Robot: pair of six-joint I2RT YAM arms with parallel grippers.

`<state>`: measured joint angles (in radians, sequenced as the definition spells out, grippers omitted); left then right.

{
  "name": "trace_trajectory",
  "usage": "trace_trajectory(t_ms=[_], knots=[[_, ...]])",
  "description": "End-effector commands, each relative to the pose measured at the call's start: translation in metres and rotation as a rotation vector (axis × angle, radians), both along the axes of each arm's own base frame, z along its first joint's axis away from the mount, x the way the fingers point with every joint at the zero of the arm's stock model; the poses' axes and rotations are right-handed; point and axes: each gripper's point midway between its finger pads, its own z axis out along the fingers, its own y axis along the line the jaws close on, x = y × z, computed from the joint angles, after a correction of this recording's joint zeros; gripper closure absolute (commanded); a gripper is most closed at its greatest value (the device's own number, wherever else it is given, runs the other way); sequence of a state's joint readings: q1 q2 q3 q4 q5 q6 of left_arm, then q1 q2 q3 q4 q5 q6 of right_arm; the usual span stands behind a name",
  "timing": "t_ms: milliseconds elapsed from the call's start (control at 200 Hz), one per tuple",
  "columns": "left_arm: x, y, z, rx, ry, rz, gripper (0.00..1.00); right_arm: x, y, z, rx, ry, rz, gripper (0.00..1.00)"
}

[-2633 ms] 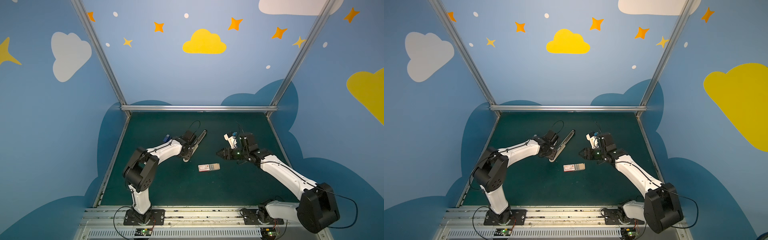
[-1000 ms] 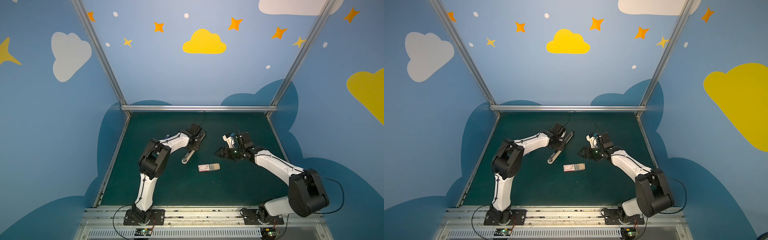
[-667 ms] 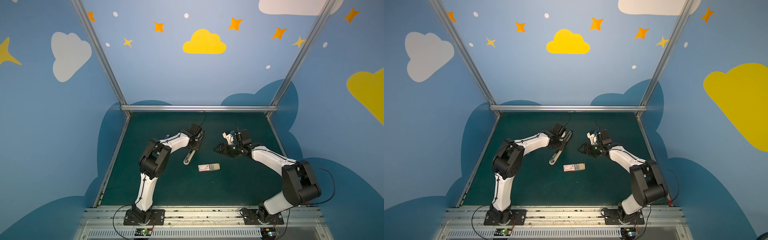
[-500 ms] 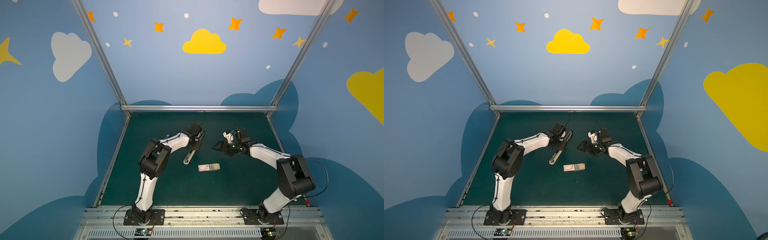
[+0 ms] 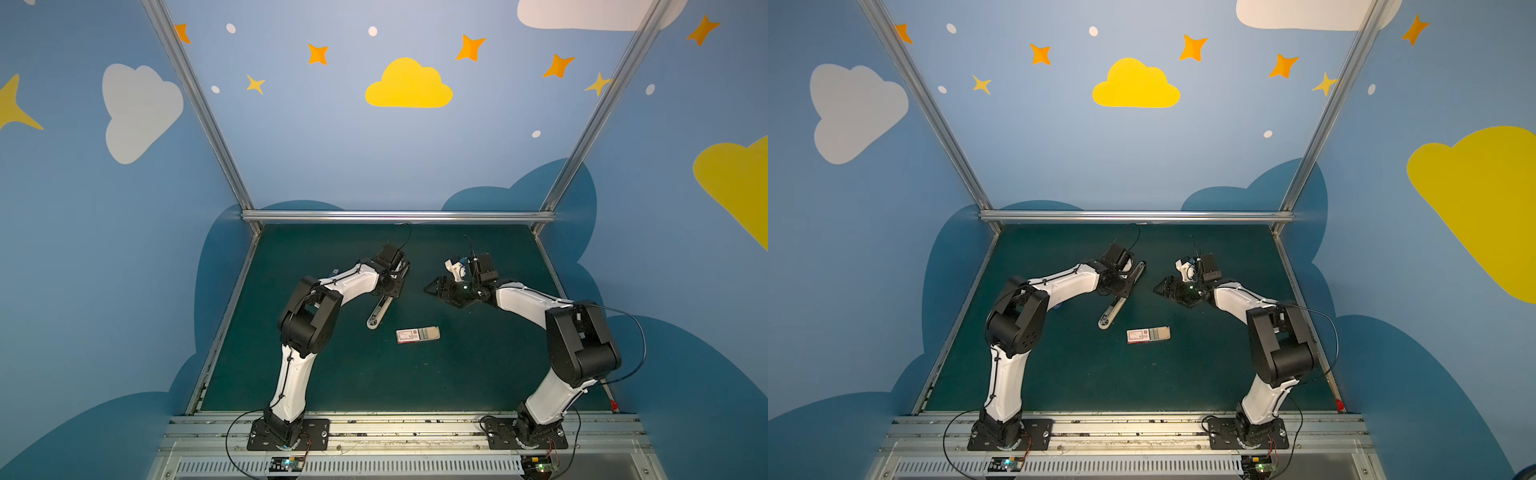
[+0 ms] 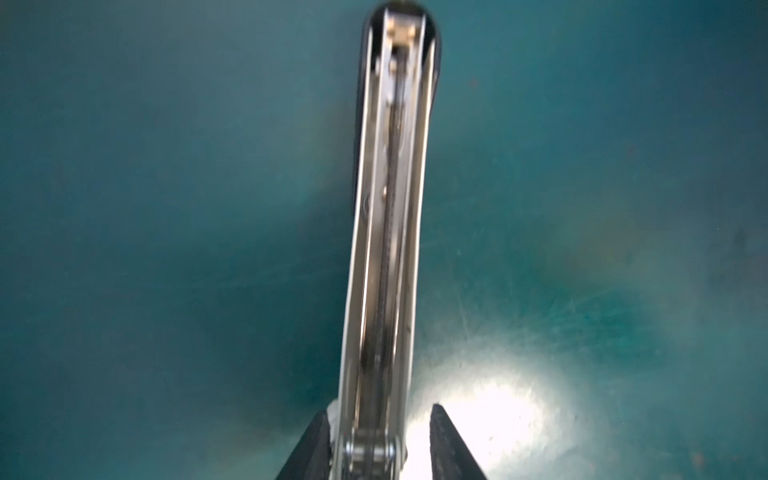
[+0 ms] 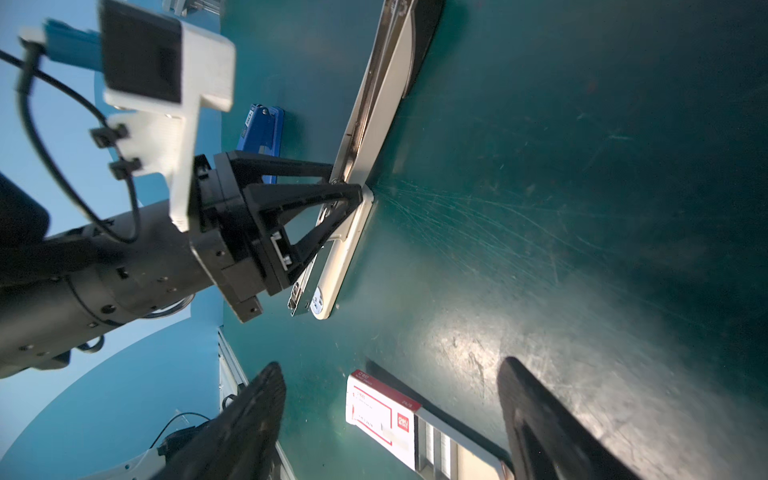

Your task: Load the staples into the stapler

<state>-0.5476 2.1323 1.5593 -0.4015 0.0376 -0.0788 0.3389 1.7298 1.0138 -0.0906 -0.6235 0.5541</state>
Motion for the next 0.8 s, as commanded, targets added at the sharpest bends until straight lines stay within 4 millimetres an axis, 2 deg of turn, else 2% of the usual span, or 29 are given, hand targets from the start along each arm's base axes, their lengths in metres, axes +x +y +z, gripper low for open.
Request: trace_trajectory(t_ms=[0,205,411,561,796], knots=[[0.007,-0.004,-0.007,-0.008,0.006,-0.007,0.61,0.009,0.004,0.006,0.025,-0.01,0.002,0.2],[0.011,-0.008,-0.015,-0.011,0.018,-0.016,0.7,0.016,0.005,0.001,0.029,0.001,-0.003,0.2],[0.007,-0.009,-0.015,-0.021,0.022,-0.034,0.9,0.029,0.009,-0.007,0.059,0.027,-0.013,0.24],[0.003,-0.01,-0.005,-0.041,-0.012,-0.056,0.93,0.046,0.016,-0.009,0.114,0.04,-0.015,0.27],[-0.004,-0.018,0.012,-0.059,-0.054,-0.098,0.94,0.074,0.033,-0.002,0.213,0.019,0.002,0.25]])
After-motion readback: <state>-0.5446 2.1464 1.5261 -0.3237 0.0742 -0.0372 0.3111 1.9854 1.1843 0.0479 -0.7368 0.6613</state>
